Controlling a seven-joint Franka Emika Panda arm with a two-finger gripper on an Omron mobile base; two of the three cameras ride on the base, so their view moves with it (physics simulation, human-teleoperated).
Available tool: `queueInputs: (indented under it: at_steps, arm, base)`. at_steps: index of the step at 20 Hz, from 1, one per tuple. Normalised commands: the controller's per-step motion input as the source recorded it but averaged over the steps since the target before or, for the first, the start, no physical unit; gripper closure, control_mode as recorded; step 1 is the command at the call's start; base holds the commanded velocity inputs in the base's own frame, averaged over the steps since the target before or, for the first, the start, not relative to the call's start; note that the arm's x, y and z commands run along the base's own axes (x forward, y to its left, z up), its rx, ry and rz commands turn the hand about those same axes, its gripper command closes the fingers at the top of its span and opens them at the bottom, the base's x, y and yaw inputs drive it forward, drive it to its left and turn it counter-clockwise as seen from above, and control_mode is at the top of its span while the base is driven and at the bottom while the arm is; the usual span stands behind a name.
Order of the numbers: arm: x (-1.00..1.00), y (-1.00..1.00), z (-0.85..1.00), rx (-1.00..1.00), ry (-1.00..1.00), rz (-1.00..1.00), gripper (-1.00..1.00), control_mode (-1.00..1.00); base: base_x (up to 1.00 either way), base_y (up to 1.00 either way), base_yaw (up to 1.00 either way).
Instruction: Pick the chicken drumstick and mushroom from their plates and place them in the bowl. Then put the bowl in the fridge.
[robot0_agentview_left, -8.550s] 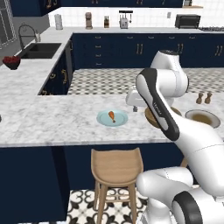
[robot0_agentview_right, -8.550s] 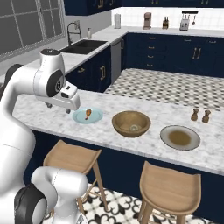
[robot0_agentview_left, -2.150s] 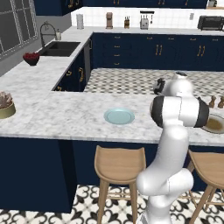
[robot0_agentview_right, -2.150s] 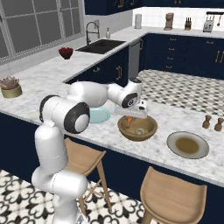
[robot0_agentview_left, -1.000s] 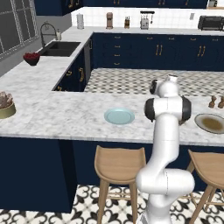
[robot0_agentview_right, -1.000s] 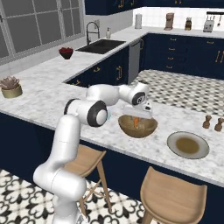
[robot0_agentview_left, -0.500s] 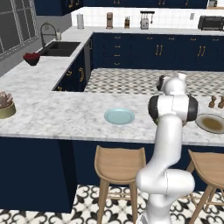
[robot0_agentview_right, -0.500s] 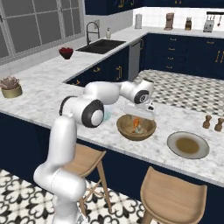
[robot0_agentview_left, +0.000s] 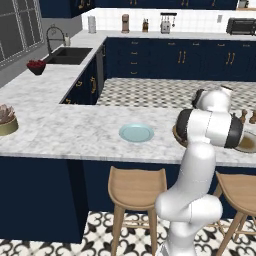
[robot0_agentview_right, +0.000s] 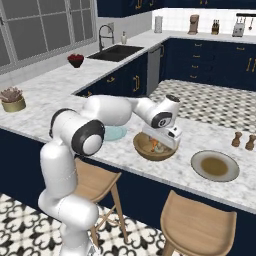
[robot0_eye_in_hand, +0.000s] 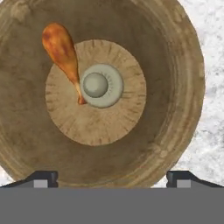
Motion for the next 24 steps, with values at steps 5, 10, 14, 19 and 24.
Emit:
queueInputs:
  at_steps: [5, 10, 14, 19, 24]
  arm:
    - [-0.41, -0.31, 0.34, 0.00, 0.00, -0.44, -1.00, -1.00]
    - [-0.35, -0.16, 0.02, 0.09, 0.02, -0.15, -1.00, -1.00]
    - [0.19, -0.09, -0.25, 0.05, 0.08, 0.00, -1.00, -1.00]
    - [0.25, -0.02, -0.18, 0.02, 0.00, 0.00, -1.00, -1.00]
    - [0.06, 0.00, -0.29, 0.05, 0.00, 0.00, -1.00, -1.00]
  base:
    - [0.00, 0.00, 0.00]
    - [0.00, 0.00, 0.00]
    - [0.00, 0.00, 0.00]
    - [0.00, 0.00, 0.00]
    - [0.00, 0.00, 0.00]
